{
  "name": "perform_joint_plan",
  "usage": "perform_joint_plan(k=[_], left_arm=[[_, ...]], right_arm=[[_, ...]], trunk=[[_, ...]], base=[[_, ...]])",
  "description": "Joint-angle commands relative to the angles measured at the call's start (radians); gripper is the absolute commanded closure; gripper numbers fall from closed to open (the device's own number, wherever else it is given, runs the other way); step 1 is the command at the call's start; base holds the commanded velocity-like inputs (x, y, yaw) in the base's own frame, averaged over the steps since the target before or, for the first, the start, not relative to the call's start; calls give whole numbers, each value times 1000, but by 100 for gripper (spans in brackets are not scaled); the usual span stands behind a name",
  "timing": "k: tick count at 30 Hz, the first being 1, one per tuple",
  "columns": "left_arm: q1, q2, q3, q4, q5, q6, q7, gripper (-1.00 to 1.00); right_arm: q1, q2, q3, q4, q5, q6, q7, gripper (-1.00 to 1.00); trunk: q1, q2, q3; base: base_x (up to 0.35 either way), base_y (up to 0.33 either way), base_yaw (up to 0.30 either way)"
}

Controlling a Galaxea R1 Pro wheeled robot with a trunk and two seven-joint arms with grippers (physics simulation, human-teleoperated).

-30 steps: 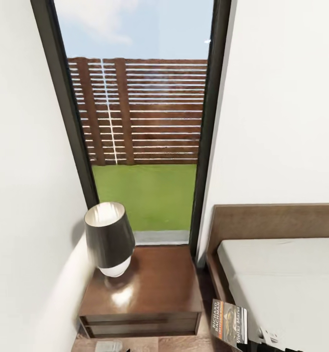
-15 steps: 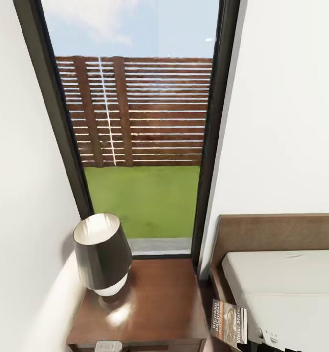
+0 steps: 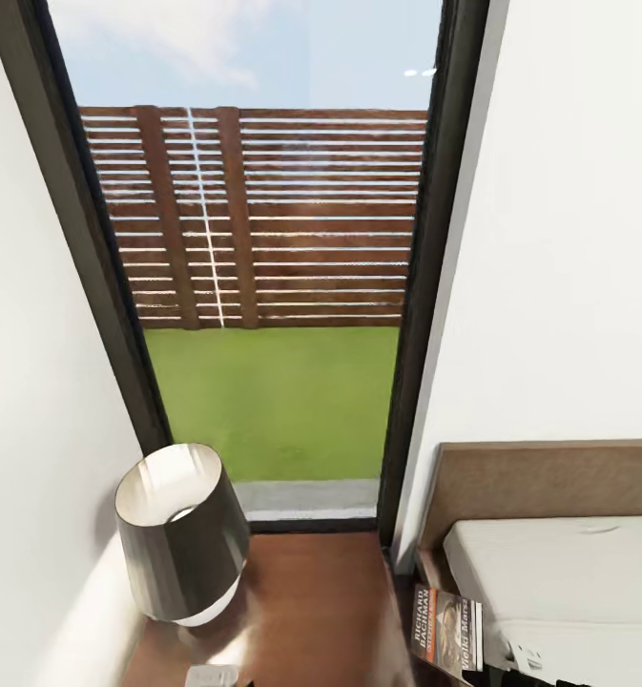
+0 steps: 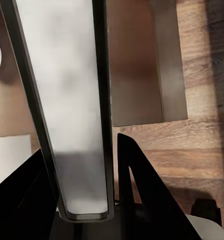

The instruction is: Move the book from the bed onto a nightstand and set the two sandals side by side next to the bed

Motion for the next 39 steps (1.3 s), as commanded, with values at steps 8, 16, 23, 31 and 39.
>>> perform_joint_plan(k=[8,16,23,31,39], left_arm=[[-1,0,-1,1,9,-1,-4,-100],[-1,0,-1,0,9,-2,-5,-100],[-2,22,8,-10,17,7,-91,-100],[-9,113,11,-123,141,314,-570,-100],[-5,221,8,-189,209,461,-942,-100]], right_arm=[[-1,0,-7,-1,-4,10,3,100],[-1,0,-7,-1,-3,10,3,100],[-1,0,-7,-1,-3,10,3,100],[-1,0,-7,-1,-3,10,4,100],[-1,0,-8,-1,-4,10,4,100]], trunk=[[1,-1,-1],[1,-1,-1],[1,-1,-1],[1,-1,-1],[1,-1,-1]], base=[[286,0,0],[16,0,0],[0,0,0],[0,0,0],[0,0,0]])
